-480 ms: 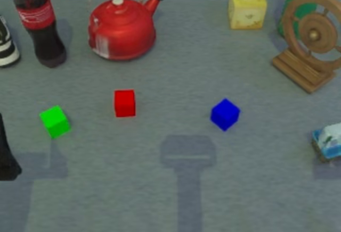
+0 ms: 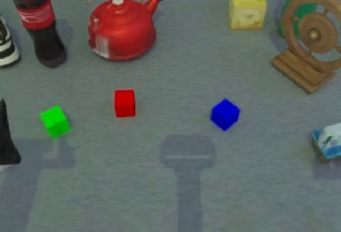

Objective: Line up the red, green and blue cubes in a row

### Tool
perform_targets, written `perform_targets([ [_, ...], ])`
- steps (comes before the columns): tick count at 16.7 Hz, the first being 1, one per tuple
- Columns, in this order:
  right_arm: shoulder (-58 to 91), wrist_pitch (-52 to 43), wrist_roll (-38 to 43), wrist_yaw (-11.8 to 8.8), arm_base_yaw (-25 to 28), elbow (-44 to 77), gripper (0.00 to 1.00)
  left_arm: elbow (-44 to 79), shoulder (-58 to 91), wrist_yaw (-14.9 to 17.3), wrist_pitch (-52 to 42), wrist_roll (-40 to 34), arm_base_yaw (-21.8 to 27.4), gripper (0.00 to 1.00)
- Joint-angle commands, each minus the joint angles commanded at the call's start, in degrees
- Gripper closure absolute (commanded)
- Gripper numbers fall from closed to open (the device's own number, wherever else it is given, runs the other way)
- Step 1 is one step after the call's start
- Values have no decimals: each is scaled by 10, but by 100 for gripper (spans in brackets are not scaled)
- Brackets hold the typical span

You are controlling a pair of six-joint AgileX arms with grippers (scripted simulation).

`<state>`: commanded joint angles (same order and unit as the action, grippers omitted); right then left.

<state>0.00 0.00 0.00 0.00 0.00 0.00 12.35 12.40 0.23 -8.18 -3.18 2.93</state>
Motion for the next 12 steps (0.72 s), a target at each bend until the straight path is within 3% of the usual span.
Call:
perform_targets([
  [12, 0, 0, 0, 0, 0, 0, 0, 610, 739, -1, -395, -143, 123, 0],
])
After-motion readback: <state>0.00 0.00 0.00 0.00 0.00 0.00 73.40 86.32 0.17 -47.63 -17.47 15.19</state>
